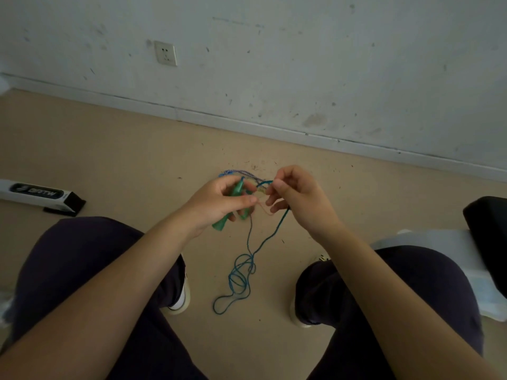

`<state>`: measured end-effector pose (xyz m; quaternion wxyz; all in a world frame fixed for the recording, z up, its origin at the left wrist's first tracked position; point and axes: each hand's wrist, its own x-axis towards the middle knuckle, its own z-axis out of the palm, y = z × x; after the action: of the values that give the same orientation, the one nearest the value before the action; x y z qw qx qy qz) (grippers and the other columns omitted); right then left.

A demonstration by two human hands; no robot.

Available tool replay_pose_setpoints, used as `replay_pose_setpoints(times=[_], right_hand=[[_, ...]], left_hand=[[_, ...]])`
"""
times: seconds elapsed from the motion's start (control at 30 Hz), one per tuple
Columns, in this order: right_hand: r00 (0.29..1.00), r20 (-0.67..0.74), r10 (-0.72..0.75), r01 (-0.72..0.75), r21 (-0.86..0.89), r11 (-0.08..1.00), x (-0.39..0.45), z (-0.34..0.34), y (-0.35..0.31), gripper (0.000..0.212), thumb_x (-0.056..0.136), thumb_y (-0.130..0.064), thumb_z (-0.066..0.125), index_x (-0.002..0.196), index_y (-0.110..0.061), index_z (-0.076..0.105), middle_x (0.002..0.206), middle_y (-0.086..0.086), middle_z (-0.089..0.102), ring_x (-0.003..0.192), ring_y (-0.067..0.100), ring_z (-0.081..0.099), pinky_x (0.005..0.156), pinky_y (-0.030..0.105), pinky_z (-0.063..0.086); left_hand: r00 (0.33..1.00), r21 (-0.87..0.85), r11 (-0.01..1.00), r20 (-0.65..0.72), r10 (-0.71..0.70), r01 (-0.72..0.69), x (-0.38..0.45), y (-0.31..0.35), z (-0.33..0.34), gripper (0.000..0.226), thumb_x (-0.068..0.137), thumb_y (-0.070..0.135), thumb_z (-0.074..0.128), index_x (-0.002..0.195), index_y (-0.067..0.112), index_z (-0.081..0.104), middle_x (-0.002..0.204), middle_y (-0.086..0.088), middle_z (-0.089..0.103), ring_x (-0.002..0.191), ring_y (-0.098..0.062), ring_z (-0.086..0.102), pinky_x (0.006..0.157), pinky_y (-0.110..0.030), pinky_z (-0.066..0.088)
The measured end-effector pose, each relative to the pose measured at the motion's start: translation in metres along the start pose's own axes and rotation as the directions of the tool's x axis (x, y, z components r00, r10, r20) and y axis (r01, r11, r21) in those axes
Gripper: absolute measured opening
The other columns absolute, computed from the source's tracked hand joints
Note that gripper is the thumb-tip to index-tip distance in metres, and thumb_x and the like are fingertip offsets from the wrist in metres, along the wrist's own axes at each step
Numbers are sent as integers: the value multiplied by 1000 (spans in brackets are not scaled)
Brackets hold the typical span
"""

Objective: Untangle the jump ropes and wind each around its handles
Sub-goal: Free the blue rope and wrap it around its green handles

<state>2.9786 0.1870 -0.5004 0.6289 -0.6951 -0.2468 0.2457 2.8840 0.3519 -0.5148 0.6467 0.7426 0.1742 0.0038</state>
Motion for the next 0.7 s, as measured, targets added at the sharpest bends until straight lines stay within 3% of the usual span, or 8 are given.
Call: replay_pose_setpoints(times=[0.17, 0.27, 0.4, 0.47, 0.57, 0.7], right_hand=[[1000, 31, 0, 1, -19, 1000, -1, 0, 0, 16, 98, 4, 47, 90, -8, 52, 80, 9, 61, 62, 11, 63, 58, 23, 53], [999, 32, -5, 4, 34, 999, -1, 2, 0, 16, 99, 4, 46, 89, -8, 52, 76, 9, 63, 61, 14, 63, 57, 23, 53], [999, -47, -1, 3, 41, 999, 0, 3, 2, 16, 100, 1, 45, 88, -9, 51, 78, 12, 63, 59, 14, 63, 58, 24, 55], [994, -108, 0, 6, 50, 999, 1, 1, 2, 15, 101, -1, 44, 90, -9, 50, 78, 10, 63, 60, 15, 62, 59, 25, 54], [986, -169, 1, 10, 64, 998, 4, -5, 3, 15, 100, 0, 45, 90, -10, 50, 80, 9, 63, 68, 16, 62, 66, 28, 55], [999, 27, -26, 26, -14, 1000, 3, -5, 6, 6, 97, -9, 56, 97, -15, 56, 98, 11, 67, 90, 18, 65, 82, 27, 52]], left_hand=[[994, 88, 993, -73, 84, -78, 3, -4, -5, 34, 81, 27, 80, 112, 33, 66, 109, 6, 68, 90, 2, 65, 75, -19, 51], [998, -1, 999, 44, 36, -36, 2, -4, -1, 27, 81, 21, 79, 106, 25, 70, 100, 9, 73, 92, -3, 68, 82, -22, 51], [976, -27, 1000, 217, 1, 5, -3, -1, 3, 11, 87, 12, 73, 96, 11, 67, 86, -6, 74, 84, -17, 71, 82, -24, 54], [966, 7, 1000, 258, -16, 14, -5, 1, 2, 7, 90, 11, 69, 95, 8, 65, 79, -8, 72, 78, -19, 69, 79, -23, 54], [959, -36, 998, 281, -41, 53, -5, 2, -1, 7, 91, 7, 67, 97, 6, 63, 75, -8, 69, 70, -25, 67, 74, -32, 56], [941, -56, 995, 334, -58, 81, -6, 2, -1, 6, 95, 9, 62, 100, 11, 62, 74, -6, 65, 63, -24, 62, 63, -34, 54]])
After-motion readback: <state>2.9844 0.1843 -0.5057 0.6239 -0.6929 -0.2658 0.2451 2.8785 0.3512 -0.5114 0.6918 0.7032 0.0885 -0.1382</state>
